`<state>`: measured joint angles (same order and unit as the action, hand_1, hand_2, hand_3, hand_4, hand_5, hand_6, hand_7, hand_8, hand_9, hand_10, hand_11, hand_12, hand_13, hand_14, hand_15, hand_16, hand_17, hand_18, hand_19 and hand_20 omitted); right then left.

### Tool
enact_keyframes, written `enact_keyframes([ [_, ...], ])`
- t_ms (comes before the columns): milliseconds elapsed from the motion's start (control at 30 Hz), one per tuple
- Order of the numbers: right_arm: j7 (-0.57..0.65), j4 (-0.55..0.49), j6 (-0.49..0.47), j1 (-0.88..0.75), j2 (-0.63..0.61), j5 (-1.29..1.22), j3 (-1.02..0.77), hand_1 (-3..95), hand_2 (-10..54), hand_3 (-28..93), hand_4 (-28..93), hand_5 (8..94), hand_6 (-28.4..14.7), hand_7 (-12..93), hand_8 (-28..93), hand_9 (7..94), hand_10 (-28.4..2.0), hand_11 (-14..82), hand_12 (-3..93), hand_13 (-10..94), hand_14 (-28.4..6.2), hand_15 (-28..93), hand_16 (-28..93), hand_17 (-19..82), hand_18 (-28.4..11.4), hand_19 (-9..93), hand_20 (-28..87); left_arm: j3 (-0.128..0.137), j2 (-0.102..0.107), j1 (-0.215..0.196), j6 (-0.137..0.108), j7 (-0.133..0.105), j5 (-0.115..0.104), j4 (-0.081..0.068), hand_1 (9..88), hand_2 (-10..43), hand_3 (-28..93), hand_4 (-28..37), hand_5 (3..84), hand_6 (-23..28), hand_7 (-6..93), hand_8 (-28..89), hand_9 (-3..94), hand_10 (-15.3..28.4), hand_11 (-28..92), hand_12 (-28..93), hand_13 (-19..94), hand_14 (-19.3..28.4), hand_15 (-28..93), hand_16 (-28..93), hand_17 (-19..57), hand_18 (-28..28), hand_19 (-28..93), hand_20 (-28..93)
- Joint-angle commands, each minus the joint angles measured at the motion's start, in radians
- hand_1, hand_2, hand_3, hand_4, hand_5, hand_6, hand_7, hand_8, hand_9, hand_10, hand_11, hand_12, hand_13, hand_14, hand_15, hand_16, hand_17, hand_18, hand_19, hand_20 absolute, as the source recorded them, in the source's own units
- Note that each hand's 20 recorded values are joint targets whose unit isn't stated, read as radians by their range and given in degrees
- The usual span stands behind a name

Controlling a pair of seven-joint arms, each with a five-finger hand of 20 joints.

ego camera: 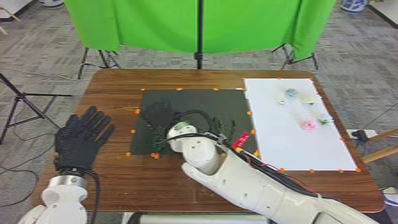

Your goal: Arrange flowers

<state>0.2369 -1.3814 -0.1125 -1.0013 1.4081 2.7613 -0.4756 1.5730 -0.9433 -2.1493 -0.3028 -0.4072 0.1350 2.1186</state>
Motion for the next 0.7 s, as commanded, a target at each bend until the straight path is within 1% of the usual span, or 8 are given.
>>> enact_keyframes([
  [33, 0.012, -0.022, -0.004, -0.002, -0.008, -0.011, 0.014, 60.7, -9.5, 70, -28, 67.9, -2.2, 28, 2, 72.2, -13.4, 11.3, 31.3, 56, -11.0, 39, 29, 29, -23.6, 76, 35, -0.003, -0.009, -0.011, 0.003, 0.008, -0.010, -0.009, 30.5, 14.8, 74, -28.3, 48.7, 7.1, 21.6, -11, 41.9, 14.7, 29, 13, 33, 13.9, 43, -6, -3.5, 14.1, 35, 14],
  [67, 0.014, -0.024, -0.001, -0.003, -0.011, -0.013, 0.017, 60.5, -9.5, 71, -28, 67.5, -2.2, 27, 2, 71.6, -13.6, 12.1, 30.6, 56, -11.2, 40, 29, 28, -23.7, 76, 35, -0.004, -0.008, -0.013, -0.001, 0.008, -0.009, -0.008, 30.5, 14.8, 74, -28.3, 48.7, 7.1, 21.6, -11, 41.9, 14.7, 29, 13, 33, 13.9, 43, -6, -3.5, 14.1, 35, 14],
  [133, 0.020, -0.032, -0.015, -0.001, -0.018, -0.025, 0.022, 59.0, -9.5, 73, -28, 66.7, -2.4, 26, 1, 70.3, -14.2, 14.2, 27.9, 55, -11.7, 41, 27, 28, -23.9, 76, 34, -0.007, -0.009, -0.010, 0.006, 0.015, -0.007, -0.010, 30.5, 14.9, 74, -28.3, 48.7, 7.1, 21.6, -11, 42.0, 14.7, 29, 13, 33, 13.9, 43, -6, -3.6, 14.1, 35, 14],
  [267, 0.035, -0.043, 0.002, 0.010, -0.026, -0.055, 0.039, 57.3, -9.5, 75, -28, 65.5, -2.2, 24, 0, 69.0, -14.9, 15.8, 26.1, 55, -12.3, 41, 26, 28, -24.1, 76, 33, -0.009, -0.013, -0.008, 0.004, 0.020, -0.005, -0.011, 30.7, 14.6, 75, -28.3, 48.7, 7.1, 21.7, -11, 42.0, 14.6, 29, 13, 33, 14.0, 43, -6, -3.6, 14.2, 35, 14],
  [300, 0.038, -0.047, 0.003, 0.014, -0.028, -0.060, 0.044, 57.0, -9.5, 75, -28, 65.5, -2.3, 24, 0, 68.7, -15.1, 16.1, 25.5, 55, -12.5, 41, 26, 28, -24.1, 76, 33, -0.008, -0.012, -0.012, 0.005, 0.017, -0.006, -0.010, 30.7, 14.6, 75, -28.3, 48.7, 7.1, 21.7, -11, 42.0, 14.6, 29, 13, 33, 14.0, 43, -6, -3.6, 14.1, 35, 14],
  [400, 0.029, -0.059, 0.005, 0.017, -0.034, -0.061, 0.051, 56.3, -9.5, 75, -28, 65.3, -2.3, 24, 0, 67.8, -15.6, 17.6, 23.7, 55, -13.0, 42, 25, 28, -24.1, 76, 32, -0.005, -0.013, -0.014, 0.005, 0.019, -0.002, -0.010, 30.8, 14.4, 75, -28.3, 48.6, 7.0, 21.7, -11, 42.0, 14.6, 29, 13, 33, 13.9, 43, -6, -3.6, 14.1, 35, 14],
  [600, 0.048, -0.061, 0.000, 0.025, -0.035, -0.082, 0.055, 54.5, -9.5, 76, -28, 65.0, -2.5, 22, -1, 66.3, -16.4, 19.6, 19.3, 54, -14.5, 43, 21, 27, -24.4, 75, 31, -0.005, -0.013, -0.016, 0.007, 0.018, -0.004, -0.009, 31.1, 14.0, 75, -28.3, 48.6, 6.9, 21.9, -11, 42.0, 14.6, 29, 13, 33, 13.9, 43, -6, -3.5, 14.1, 35, 14],
  [700, 0.056, -0.062, 0.006, 0.032, -0.039, -0.087, 0.061, 52.5, -9.5, 79, -28, 64.0, -2.3, 21, -6, 65.2, -16.6, 18.3, 18.0, 54, -15.1, 45, 18, 27, -24.6, 75, 31, -0.006, -0.013, -0.014, 0.006, 0.019, -0.004, -0.011, 31.2, 13.8, 75, -28.3, 48.6, 6.9, 22.0, -11, 42.0, 14.6, 29, 13, 33, 13.9, 43, -6, -3.5, 14.1, 35, 14],
])
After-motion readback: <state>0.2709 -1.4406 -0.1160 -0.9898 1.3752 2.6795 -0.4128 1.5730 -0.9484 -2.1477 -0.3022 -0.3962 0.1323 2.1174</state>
